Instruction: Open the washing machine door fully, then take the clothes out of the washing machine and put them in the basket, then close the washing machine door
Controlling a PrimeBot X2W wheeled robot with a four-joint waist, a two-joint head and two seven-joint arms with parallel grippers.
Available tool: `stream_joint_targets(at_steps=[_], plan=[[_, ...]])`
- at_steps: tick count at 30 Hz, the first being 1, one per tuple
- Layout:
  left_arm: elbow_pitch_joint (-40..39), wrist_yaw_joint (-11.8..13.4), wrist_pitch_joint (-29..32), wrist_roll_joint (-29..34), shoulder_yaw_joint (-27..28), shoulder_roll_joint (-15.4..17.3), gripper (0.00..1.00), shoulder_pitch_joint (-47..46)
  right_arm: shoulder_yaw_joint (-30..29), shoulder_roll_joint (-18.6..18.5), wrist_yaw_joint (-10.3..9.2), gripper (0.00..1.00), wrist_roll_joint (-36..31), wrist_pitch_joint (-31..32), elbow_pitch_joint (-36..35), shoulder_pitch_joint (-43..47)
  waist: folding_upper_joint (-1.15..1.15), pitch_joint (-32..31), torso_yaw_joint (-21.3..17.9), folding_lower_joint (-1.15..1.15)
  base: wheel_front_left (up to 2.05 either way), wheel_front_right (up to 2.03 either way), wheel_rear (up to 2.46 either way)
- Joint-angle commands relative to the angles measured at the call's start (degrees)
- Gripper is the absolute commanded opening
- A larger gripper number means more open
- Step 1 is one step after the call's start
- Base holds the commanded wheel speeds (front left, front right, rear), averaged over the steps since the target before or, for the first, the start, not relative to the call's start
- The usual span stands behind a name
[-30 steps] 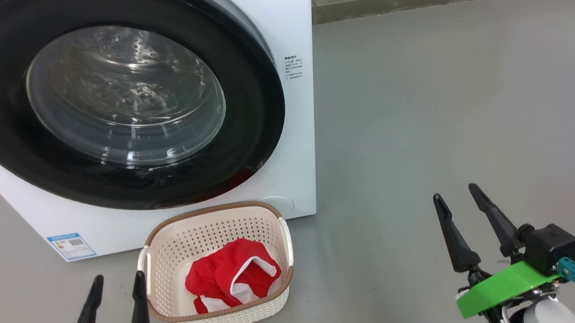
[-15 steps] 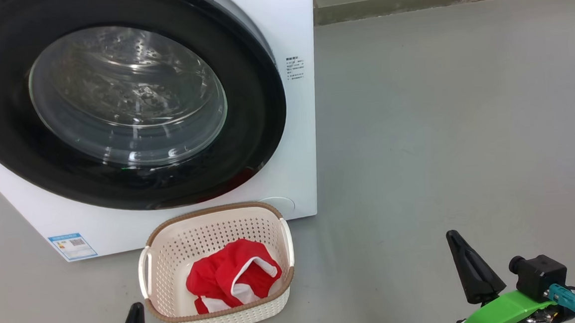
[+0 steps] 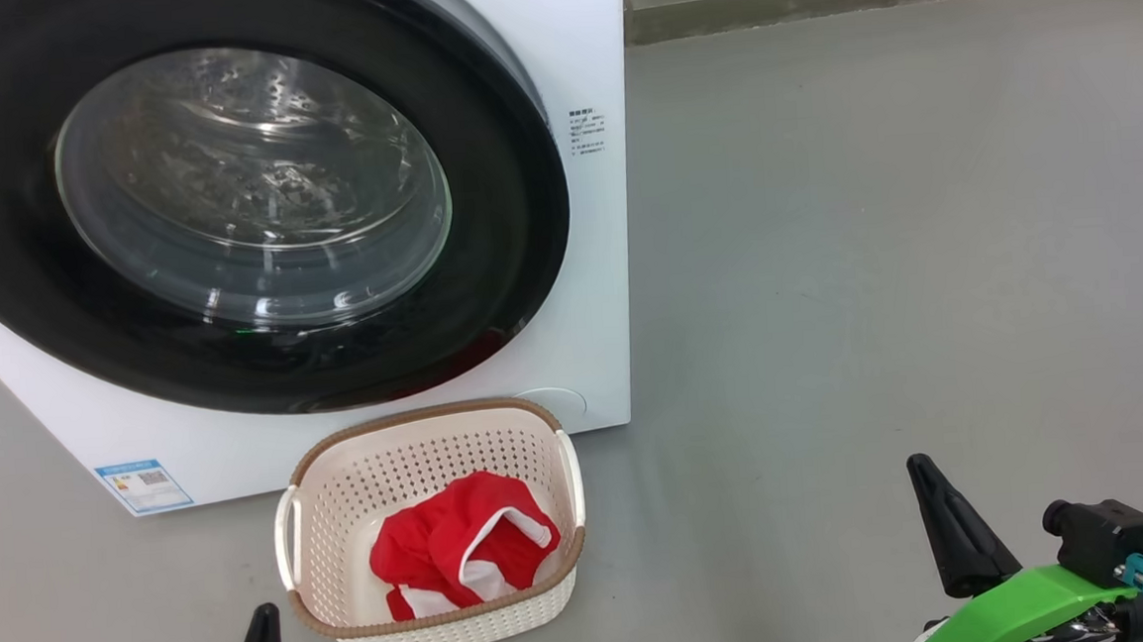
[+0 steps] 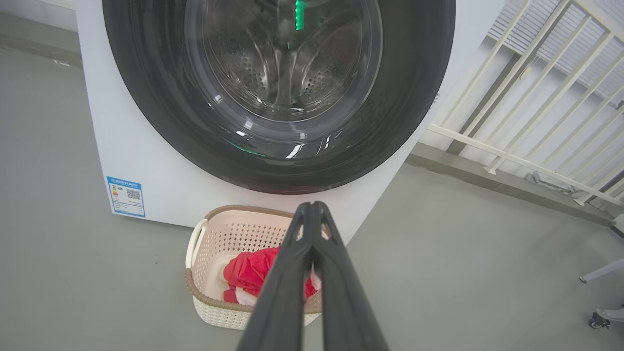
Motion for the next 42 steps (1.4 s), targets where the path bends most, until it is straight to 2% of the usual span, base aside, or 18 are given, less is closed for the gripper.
stream_joint_targets(at_steps=[1,42], plan=[[-1.1,-0.1,0.4,-2.2,0.6,0.5,0.00,-2.5,-0.4,-0.3,-0.01,0.00,2.4,0.4,-1.7,-2.5,0.00,0.0,0.0,-0.01,0.00,0.00,0.00],[-0.4,-0.2,7.0,-27.4,1.7,0.5,0.00,-5.6,-3.9,0.0,-0.03,0.00,26.1,7.2,-2.4,-3.7,0.00,0.6,0.2,-0.01,0.00,0.00,0.00]])
